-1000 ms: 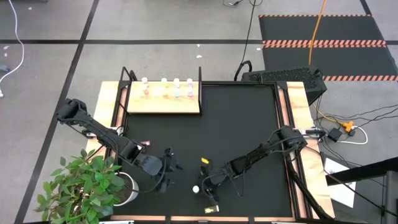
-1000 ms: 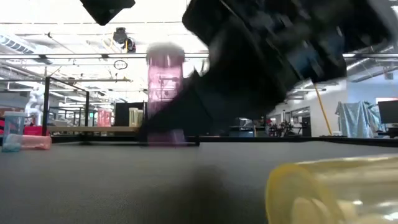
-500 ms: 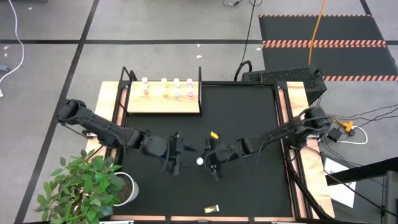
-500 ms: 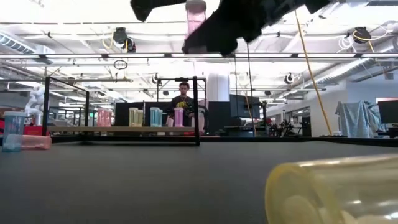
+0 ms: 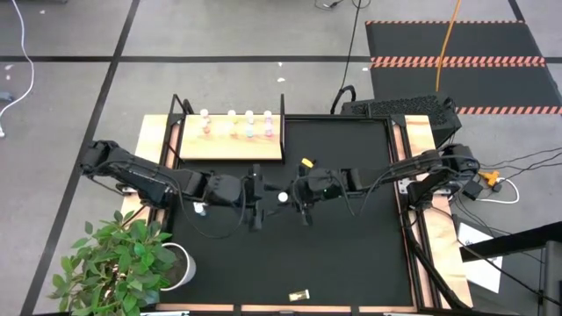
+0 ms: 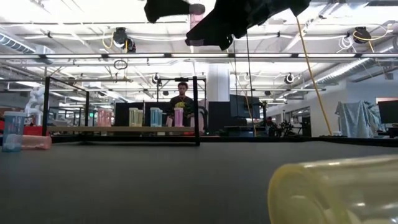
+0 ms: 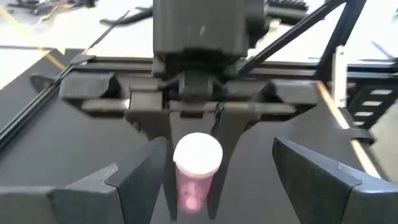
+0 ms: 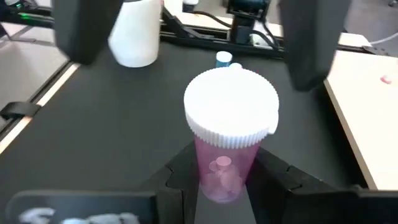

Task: Pick and place medicine bottles onto shelf by color
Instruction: Put the purple pill bottle on the shelf aligned with the other purple pill bottles

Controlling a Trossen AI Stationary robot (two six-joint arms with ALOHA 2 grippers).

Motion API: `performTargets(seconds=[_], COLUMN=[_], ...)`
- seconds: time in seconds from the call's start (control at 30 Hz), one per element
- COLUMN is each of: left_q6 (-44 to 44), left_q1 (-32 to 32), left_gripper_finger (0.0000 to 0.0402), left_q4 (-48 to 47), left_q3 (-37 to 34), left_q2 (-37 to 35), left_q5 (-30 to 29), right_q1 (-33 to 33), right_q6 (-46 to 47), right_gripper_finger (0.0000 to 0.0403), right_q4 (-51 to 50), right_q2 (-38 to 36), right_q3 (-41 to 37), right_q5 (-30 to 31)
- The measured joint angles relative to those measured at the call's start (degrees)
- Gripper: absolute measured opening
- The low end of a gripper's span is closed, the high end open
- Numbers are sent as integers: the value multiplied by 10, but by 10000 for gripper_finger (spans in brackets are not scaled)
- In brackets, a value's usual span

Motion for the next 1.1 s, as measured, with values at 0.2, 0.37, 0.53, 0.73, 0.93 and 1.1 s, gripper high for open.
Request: performTargets(seconds=[0.2,0.37,0.53,0.73,0.93,1.1], left_q6=[-1,-2,-16,-43,-60,-71], left_q1=[22,29,29,25,21,18], left_gripper_finger=[296,294,251,183,144,138], left_q4=[3,16,5,-21,-14,-6], left_q3=[0,0,0,0,0,0], left_q2=[27,41,31,18,18,18], left_q5=[-8,-6,0,11,16,15], right_q1=[-9,-9,-9,-9,-9,-7], right_q6=[8,13,20,25,36,40], right_gripper_finger=[102,102,102,102,102,102], right_q4=[0,-3,-4,-3,-2,-1], right_q2=[0,0,0,1,0,0], right_q3=[0,0,0,0,0,0], right_q5=[-27,-27,-27,-24,-27,-27])
